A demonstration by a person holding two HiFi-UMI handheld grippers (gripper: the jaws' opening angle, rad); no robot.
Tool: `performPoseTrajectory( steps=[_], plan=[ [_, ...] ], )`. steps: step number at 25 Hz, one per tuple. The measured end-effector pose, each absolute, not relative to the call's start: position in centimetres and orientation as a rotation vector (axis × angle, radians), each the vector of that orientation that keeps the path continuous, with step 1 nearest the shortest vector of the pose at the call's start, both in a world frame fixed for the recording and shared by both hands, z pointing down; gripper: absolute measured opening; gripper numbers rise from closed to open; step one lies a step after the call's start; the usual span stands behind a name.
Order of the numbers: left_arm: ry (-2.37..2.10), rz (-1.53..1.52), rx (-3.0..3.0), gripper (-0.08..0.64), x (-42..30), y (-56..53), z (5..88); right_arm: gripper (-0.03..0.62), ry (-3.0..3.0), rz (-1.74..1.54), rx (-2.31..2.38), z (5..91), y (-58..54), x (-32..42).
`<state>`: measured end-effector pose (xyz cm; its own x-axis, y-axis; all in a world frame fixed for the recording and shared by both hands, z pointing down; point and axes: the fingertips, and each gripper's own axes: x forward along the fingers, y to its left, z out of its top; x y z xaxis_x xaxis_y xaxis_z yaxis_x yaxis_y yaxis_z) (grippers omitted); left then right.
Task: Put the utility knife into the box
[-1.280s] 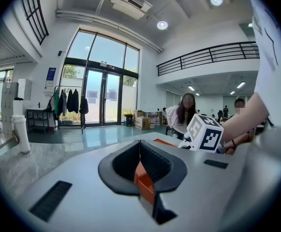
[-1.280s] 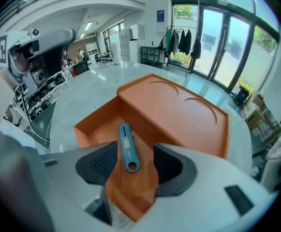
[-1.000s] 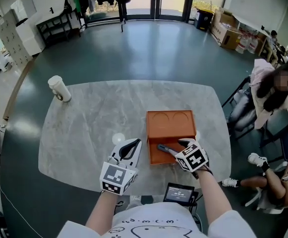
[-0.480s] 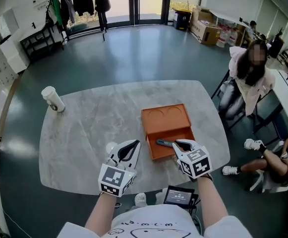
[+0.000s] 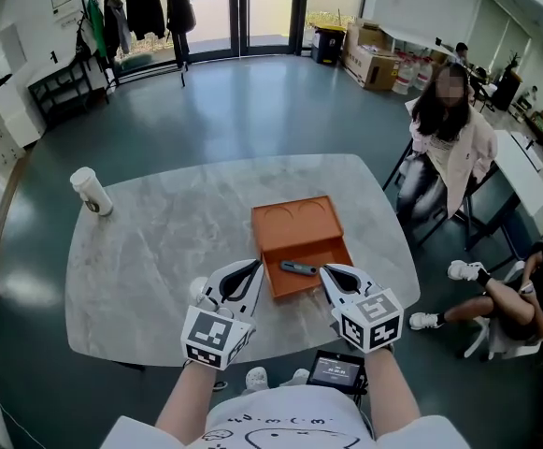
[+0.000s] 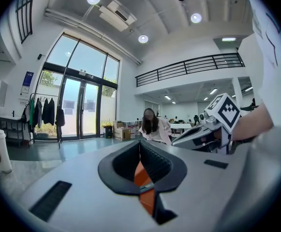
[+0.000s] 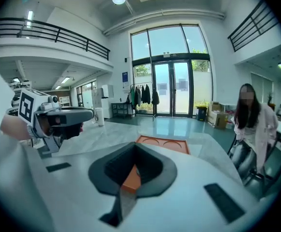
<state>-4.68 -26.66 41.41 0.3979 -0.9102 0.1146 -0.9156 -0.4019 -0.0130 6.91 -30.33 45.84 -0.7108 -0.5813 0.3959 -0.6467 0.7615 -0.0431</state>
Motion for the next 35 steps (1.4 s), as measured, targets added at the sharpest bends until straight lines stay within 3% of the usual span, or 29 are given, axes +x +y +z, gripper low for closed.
performPoseTrajectory(
  steps=[19,35],
  plan=[
    [-1.732,0.090,2.640,0.015,1.1,-26.3,37.4,0.009,-2.789,0.123,1.009,38.9,-28.6,12.0],
    [-1.753,0.099,2.671,0.015,1.7,-26.1,36.3,0.008,-2.841,-0.045,1.046,36.7,-28.2,12.4]
  ],
)
